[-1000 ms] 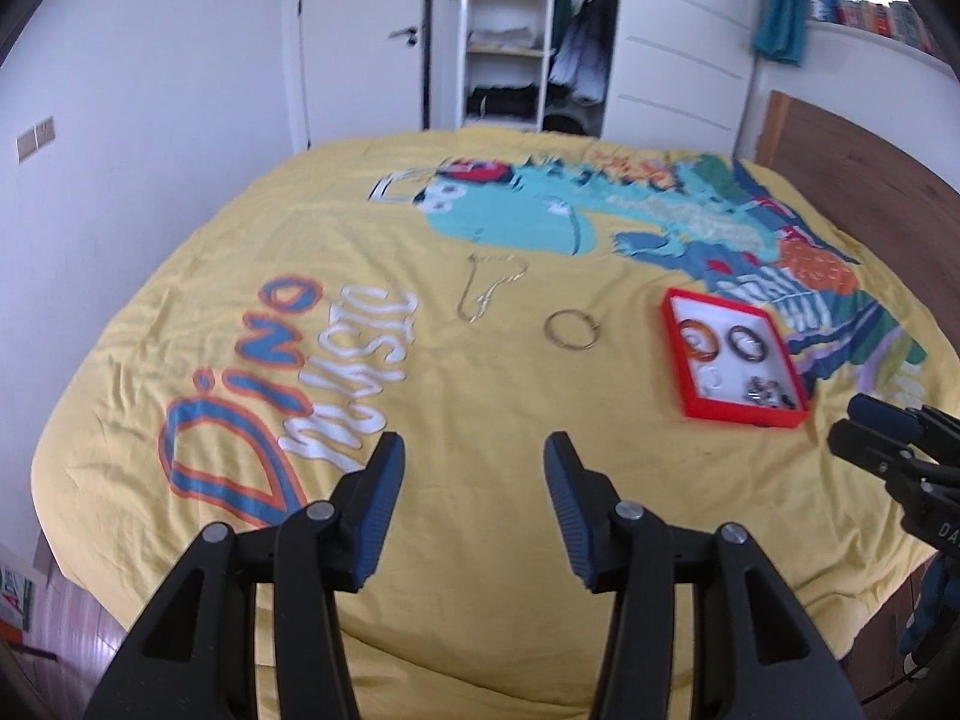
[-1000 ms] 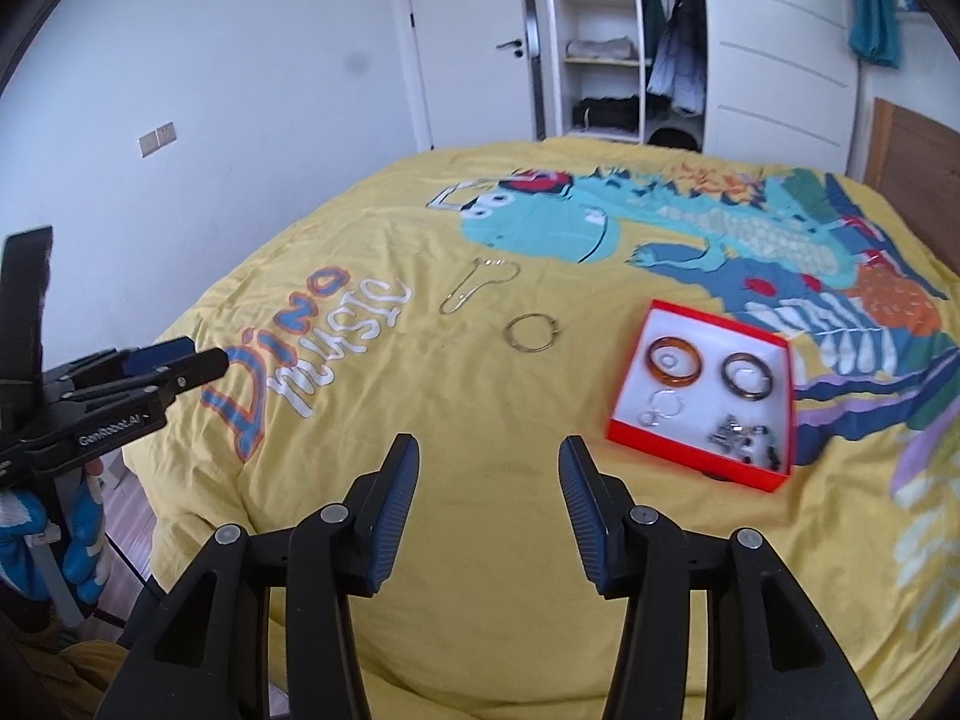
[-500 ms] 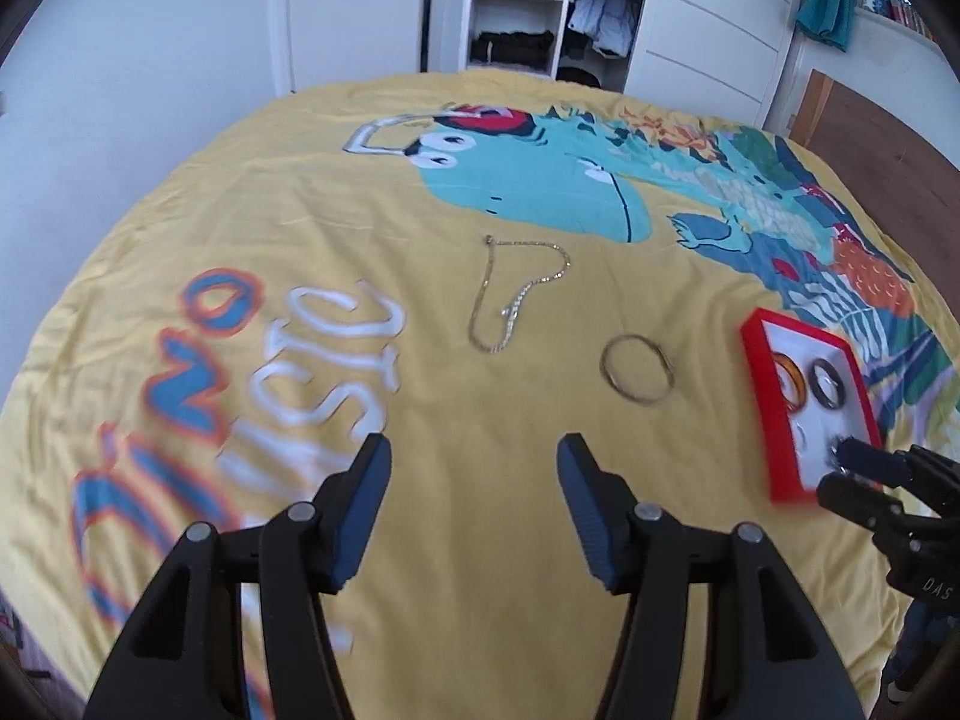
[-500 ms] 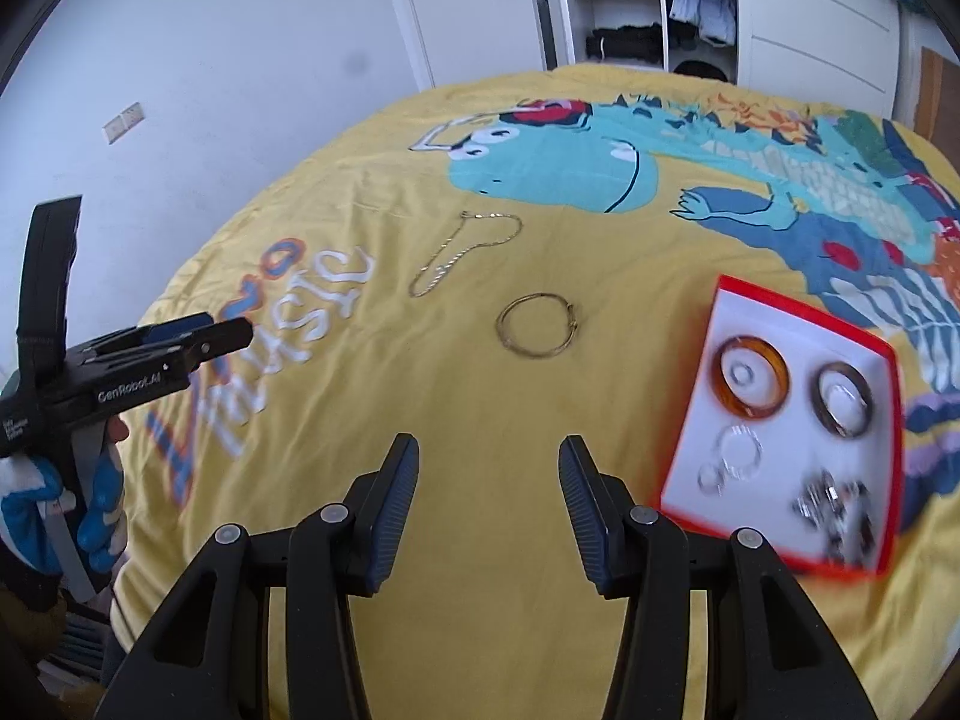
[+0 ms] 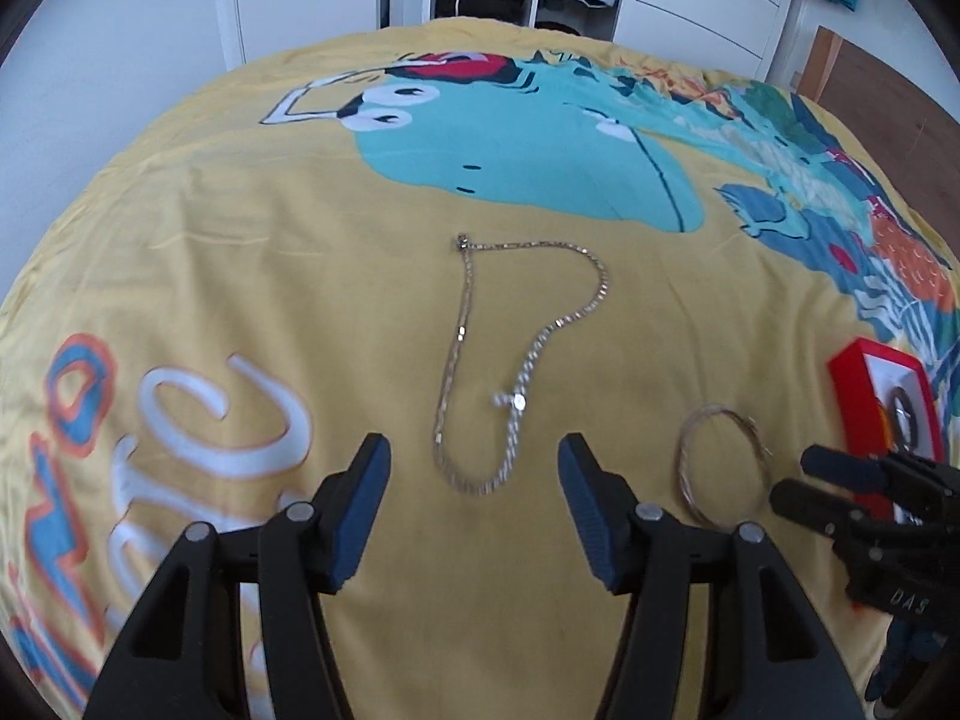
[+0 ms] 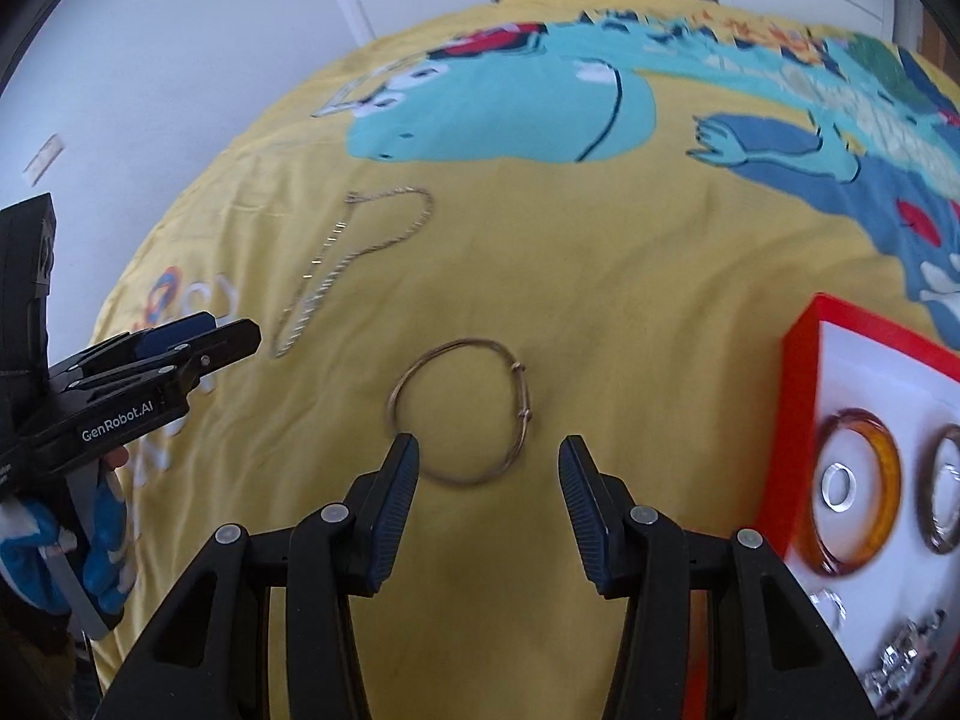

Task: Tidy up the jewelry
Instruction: 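Grasp the silver chain necklace with the left tool while the right tool grasps the gold bangle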

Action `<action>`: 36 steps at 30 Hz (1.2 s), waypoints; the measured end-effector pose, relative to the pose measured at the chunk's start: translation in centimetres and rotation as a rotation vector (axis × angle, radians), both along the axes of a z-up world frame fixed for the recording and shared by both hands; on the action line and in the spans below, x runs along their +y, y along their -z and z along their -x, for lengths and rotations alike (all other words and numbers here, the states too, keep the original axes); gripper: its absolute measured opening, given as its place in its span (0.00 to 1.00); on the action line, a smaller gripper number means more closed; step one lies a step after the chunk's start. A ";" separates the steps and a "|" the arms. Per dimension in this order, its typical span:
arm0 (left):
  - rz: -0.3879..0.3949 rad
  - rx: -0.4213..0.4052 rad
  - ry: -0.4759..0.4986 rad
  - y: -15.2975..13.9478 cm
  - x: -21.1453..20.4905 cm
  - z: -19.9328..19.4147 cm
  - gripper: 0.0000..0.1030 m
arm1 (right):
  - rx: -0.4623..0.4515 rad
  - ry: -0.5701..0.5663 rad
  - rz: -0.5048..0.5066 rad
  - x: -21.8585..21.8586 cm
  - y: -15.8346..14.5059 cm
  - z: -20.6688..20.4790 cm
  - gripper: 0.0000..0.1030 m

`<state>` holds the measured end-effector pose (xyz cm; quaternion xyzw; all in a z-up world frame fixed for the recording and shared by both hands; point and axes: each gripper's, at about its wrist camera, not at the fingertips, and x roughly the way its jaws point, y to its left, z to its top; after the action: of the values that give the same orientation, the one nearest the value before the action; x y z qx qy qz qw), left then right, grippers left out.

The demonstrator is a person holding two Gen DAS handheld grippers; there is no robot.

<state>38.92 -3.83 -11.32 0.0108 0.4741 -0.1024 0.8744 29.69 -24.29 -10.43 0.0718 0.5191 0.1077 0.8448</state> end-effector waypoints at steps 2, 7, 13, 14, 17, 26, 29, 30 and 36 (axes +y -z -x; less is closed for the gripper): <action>-0.011 0.005 0.003 0.9 -0.3 -1.0 0.55 | 0.023 0.009 0.008 0.1 1.0 -0.9 0.47; -0.040 0.027 -0.009 2.9 -0.3 -3.3 0.55 | 0.041 0.022 0.023 0.2 2.5 -2.2 0.45; 0.019 0.049 -0.045 4.3 0.4 -4.7 0.55 | 0.032 0.014 0.068 0.6 2.9 -3.3 0.36; 0.033 0.049 -0.052 4.4 0.5 -4.9 0.55 | 0.031 0.014 0.072 0.6 3.0 -3.5 0.34; 0.047 0.043 -0.063 4.4 0.5 -5.1 0.46 | 0.020 0.008 0.091 0.9 3.1 -3.7 0.26; 0.004 0.033 -0.020 3.2 -1.1 -3.3 0.12 | -0.037 0.006 0.100 0.8 2.3 -2.7 0.06; -0.005 0.021 -0.020 2.1 -1.3 -2.2 0.12 | -0.072 0.003 0.088 0.7 1.3 -1.8 0.06; -0.007 0.016 -0.019 1.7 -1.3 -1.9 0.12 | -0.079 0.003 0.089 0.8 1.0 -1.6 0.06; -0.008 -0.027 -0.016 -1.7 -1.2 0.6 0.12 | -0.132 -0.004 0.082 1.1 -2.0 0.5 0.06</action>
<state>38.31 -5.03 -9.62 0.0119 0.4629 -0.0933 0.8814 29.20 -23.20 -8.47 0.0288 0.4665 0.0925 0.8792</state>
